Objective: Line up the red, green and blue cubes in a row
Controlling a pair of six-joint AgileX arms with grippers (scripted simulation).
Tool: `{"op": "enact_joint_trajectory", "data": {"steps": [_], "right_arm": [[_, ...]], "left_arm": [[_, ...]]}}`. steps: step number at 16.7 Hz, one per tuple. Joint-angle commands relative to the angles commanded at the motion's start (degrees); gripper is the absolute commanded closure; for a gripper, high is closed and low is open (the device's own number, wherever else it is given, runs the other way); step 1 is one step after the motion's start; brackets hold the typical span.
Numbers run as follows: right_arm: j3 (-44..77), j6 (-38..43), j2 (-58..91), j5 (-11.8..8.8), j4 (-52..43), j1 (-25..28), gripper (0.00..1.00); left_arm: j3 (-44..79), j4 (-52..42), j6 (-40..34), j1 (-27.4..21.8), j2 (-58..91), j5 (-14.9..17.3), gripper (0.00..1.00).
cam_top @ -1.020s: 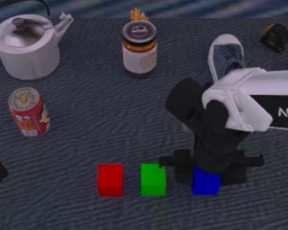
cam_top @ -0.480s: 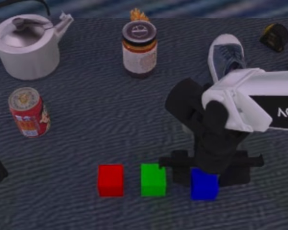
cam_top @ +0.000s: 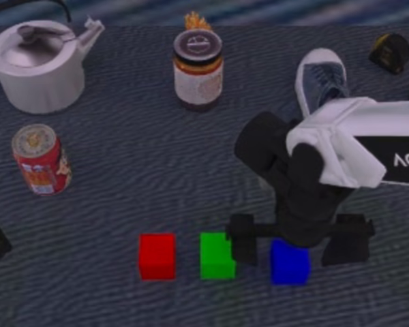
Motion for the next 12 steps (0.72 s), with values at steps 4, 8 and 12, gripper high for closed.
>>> {"op": "enact_joint_trajectory", "data": {"steps": [4,8,12], "right_arm": [[0.2,0.0,-0.1,0.0,-0.2,0.0,0.00],[4.5,0.1,-2.0,0.0,-6.7,0.2,0.00],[9.4,-0.1,-4.9,0.0,-14.6,0.4,0.00]], "left_arm": [[0.0,0.0,0.0,0.0,0.0,0.0,0.00],[0.0,0.0,0.0,0.0,0.0,0.0,0.00],[0.0,0.0,0.0,0.0,0.0,0.0,0.00]]}}
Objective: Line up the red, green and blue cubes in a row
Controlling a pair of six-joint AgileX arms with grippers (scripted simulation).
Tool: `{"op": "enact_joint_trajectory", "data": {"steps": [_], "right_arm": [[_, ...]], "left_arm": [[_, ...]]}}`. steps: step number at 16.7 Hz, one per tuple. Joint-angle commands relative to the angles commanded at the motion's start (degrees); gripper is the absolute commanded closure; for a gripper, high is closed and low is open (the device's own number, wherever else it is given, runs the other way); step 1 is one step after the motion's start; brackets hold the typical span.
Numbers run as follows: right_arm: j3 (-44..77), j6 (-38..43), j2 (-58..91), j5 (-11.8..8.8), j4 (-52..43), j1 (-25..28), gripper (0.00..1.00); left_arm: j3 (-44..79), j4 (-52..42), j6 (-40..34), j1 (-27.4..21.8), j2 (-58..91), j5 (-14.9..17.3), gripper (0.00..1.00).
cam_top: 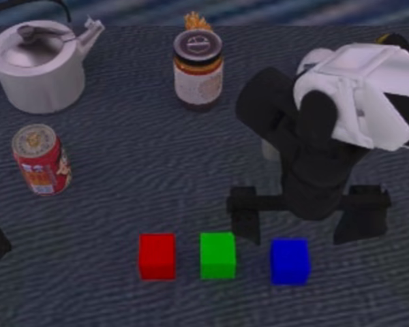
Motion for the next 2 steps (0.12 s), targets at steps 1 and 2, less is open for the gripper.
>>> {"op": "enact_joint_trajectory", "data": {"steps": [1,2], "right_arm": [[0.5,-0.1,-0.4,0.0,-0.6,0.0,0.00],[0.6,-0.1,-0.5,0.0,-0.7,0.0,0.00]], "left_arm": [[0.0,0.0,0.0,0.0,0.0,0.0,0.00],[0.0,0.0,0.0,0.0,0.0,0.0,0.00]]}}
